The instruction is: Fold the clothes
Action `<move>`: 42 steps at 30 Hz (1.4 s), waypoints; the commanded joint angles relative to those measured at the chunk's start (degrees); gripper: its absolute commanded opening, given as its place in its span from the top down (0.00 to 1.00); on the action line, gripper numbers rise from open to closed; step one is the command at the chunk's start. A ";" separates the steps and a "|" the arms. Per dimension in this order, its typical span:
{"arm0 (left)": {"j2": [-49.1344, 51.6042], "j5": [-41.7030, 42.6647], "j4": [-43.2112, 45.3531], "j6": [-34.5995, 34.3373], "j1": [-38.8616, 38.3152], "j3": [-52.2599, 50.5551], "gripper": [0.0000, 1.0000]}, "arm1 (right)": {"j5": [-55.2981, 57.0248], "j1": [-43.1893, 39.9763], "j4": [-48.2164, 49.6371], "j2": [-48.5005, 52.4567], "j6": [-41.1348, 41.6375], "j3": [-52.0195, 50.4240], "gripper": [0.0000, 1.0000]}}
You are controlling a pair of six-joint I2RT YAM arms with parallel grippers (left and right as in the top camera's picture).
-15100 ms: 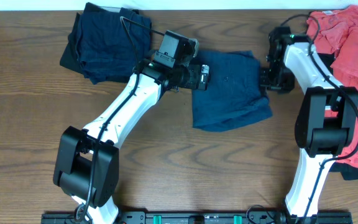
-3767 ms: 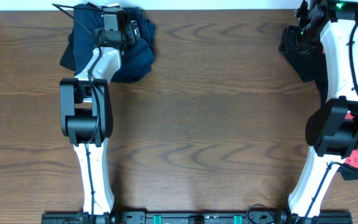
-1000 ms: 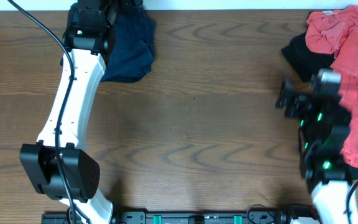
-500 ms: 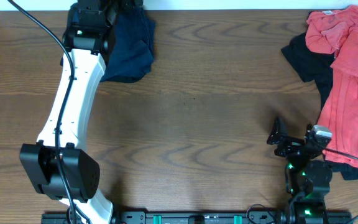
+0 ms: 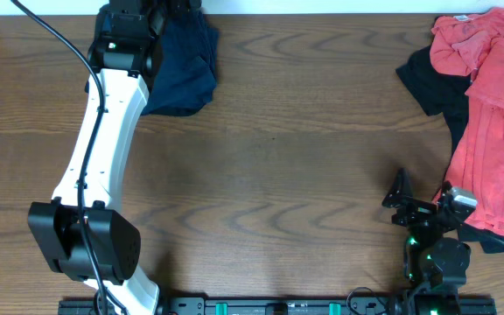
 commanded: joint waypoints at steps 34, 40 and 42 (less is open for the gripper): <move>0.20 -1.40 -0.04 1.07 0.20 -0.11 0.02 | 3.43 0.74 -0.20 -4.26 -6.05 -0.07 0.01; 0.20 -2.03 -2.60 1.03 0.26 -0.11 0.02 | 3.45 0.74 -0.20 -4.26 -6.03 -0.07 0.01; 0.22 -2.10 -5.18 1.09 0.26 -0.17 0.02 | 3.43 0.74 -0.20 -4.26 -6.03 -0.07 0.01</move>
